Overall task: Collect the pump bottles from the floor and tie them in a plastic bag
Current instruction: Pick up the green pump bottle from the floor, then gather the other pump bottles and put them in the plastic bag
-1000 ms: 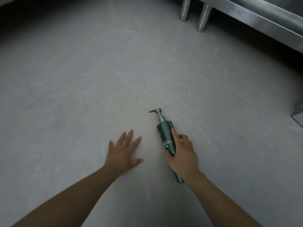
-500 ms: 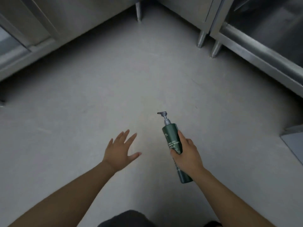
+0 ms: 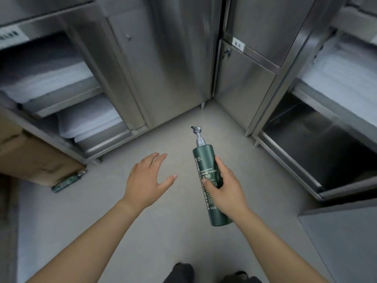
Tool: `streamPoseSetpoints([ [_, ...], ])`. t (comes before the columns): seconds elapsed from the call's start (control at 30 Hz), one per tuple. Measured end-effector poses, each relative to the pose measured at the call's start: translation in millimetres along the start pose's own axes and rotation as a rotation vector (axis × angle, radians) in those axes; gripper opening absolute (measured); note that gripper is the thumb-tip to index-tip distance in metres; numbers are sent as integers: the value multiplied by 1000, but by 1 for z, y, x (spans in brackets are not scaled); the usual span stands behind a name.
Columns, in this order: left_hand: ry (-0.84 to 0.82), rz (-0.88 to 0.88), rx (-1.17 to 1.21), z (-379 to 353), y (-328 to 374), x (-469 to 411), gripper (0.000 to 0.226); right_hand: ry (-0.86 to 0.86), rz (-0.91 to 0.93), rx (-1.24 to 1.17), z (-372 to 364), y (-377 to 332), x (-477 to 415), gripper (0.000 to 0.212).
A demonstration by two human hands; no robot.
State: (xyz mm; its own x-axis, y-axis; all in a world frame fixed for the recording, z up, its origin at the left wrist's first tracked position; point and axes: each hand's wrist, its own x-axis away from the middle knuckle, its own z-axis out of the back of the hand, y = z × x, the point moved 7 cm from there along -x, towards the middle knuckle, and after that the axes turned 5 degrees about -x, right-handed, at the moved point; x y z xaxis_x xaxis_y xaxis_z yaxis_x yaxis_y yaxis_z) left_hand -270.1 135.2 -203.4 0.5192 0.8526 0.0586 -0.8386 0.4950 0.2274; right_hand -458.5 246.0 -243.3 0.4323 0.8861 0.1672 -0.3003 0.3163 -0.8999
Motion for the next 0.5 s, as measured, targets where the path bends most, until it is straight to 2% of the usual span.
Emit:
streamPoseSetpoints([
  [0.17,44,79,-1,98,-24,29,85,-25,97,-23,-1,-106,18,75],
  [0.23,52,95,-16,117,-37,39,78,-40,156,-8,-9,-137,21,75],
  [0.3,80,128,-41,131,-52,51,72,-56,190,0,-22,-158,24,74],
  [0.5,73,232,-1,140,-96,74,72,-162,217,-13,-60,-179,28,74],
])
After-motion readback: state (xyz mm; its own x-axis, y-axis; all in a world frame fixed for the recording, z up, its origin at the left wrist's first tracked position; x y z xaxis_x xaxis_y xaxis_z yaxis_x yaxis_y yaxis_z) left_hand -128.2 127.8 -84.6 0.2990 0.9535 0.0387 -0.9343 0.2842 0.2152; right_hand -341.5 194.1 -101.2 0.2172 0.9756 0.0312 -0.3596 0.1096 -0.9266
